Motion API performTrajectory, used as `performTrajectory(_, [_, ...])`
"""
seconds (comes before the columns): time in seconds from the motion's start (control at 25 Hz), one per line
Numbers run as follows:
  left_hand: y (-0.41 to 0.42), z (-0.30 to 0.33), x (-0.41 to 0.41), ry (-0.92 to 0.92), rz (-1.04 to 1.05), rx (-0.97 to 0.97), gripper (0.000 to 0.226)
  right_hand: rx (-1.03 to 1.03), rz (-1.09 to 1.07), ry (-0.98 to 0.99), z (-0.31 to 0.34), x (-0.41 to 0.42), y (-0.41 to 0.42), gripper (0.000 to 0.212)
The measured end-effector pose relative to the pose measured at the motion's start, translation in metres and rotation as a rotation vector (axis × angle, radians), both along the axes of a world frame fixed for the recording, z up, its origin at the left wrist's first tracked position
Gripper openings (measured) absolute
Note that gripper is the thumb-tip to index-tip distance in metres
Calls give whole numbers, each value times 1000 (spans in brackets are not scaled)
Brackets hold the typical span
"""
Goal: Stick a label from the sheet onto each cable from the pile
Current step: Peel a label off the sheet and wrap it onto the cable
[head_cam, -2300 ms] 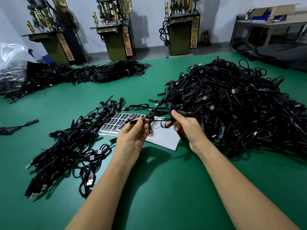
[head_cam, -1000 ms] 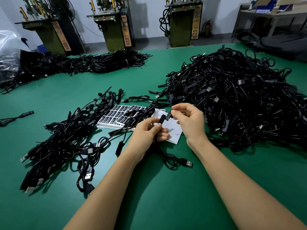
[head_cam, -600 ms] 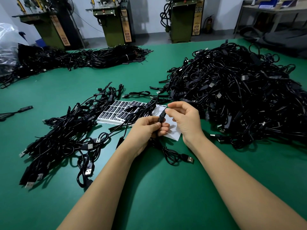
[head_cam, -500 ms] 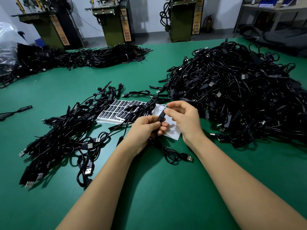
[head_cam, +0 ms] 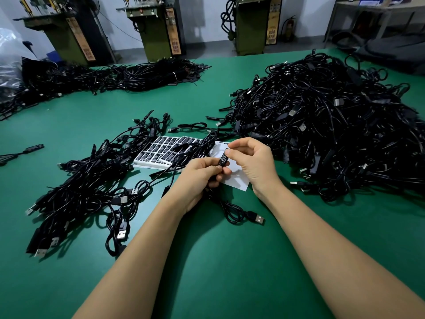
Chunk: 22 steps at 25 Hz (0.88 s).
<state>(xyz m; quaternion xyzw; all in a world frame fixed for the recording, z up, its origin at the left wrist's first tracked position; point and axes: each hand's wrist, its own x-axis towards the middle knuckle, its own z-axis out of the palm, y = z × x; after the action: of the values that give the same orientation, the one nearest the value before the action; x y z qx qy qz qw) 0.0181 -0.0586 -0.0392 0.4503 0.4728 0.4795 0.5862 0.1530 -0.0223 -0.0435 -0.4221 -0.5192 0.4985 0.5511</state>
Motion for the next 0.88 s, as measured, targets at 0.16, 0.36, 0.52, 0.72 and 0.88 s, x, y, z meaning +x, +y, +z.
performTrajectory(0.16, [0,-1,0,-10,0,3,26,3,-1,2,0,0,-1,12])
performTrajectory(0.36, [1,-2,-1,-17,-3,12,26,-3,-1,-4,1,0,-1,12])
performTrajectory(0.52, [1,-3,-1,-20,-1,15,26,-12,-1,0,1,0,-1,12])
performTrajectory(0.72, [1,-3,-1,-10,5,17,25,-9,-3,-20,0,0,-1,12])
performTrajectory(0.88, [0,-2,0,26,43,34,22,-2,4,-24,0,-1,-1,13])
